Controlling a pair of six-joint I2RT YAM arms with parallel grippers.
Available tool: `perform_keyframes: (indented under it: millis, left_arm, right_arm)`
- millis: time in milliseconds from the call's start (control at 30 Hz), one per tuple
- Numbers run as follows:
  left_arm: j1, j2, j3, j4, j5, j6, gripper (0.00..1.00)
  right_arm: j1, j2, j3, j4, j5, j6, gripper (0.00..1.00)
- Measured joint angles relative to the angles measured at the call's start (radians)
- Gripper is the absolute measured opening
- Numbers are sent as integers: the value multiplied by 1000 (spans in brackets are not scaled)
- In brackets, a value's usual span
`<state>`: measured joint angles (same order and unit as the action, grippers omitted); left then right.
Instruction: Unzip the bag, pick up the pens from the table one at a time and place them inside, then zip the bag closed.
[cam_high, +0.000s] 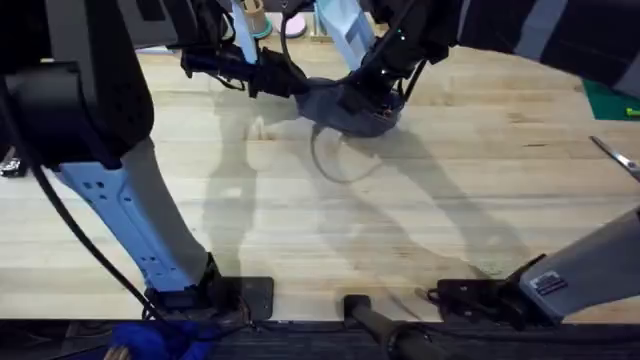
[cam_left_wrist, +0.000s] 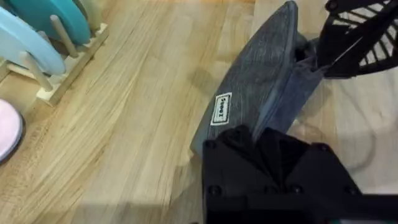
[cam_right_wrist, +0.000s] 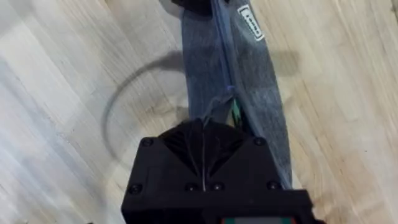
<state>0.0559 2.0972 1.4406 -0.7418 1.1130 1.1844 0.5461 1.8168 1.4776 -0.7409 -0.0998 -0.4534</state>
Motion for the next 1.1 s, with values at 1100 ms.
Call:
perform_keyframes:
  millis: [1100]
  left_arm:
    - [0,0,0,-3,0,0,41]
  right_arm:
    - [-138,-181,-194,32,-6,0,29]
